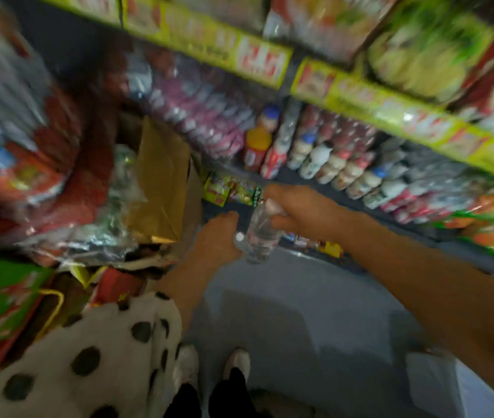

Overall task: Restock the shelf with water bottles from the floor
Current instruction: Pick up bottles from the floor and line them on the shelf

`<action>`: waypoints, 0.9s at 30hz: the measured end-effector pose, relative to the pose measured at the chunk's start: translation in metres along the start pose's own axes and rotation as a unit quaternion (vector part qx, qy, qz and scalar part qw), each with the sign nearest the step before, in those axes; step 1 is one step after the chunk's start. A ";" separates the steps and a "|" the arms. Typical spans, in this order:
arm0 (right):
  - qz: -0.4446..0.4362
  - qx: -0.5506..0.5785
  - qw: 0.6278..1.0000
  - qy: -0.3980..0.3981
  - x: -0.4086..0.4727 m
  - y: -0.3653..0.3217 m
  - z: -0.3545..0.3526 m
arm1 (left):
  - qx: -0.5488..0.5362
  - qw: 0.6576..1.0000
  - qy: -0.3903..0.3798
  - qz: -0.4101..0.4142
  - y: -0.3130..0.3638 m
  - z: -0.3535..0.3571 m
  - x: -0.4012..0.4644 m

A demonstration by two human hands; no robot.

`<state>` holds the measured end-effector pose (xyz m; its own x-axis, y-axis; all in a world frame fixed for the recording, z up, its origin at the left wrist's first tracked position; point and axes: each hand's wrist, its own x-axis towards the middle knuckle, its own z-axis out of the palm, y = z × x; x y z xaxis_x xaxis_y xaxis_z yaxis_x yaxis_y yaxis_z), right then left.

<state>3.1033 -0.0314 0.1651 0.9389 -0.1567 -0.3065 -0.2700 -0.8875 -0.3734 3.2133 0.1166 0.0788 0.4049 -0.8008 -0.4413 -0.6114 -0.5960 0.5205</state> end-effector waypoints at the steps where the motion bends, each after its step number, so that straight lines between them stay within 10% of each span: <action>1: -0.009 0.005 1.000 0.015 -0.010 -0.008 -0.026 | -0.027 0.999 -0.013 0.028 0.014 -0.019 -0.003; 19: -0.161 -0.095 0.965 0.182 -0.130 -0.156 -0.363 | -0.150 0.961 -0.020 0.230 0.194 -0.315 -0.142; 27: -0.051 -0.243 0.921 0.299 -0.124 -0.218 -0.422 | -0.188 0.953 -0.020 0.238 0.198 -0.359 -0.171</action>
<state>3.1354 -0.0015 0.6537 0.9432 -0.1436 0.2997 -0.1828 -0.9773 0.1069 3.2670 0.1145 0.5196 0.1124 -0.9871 -0.1141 -0.4295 -0.1518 0.8902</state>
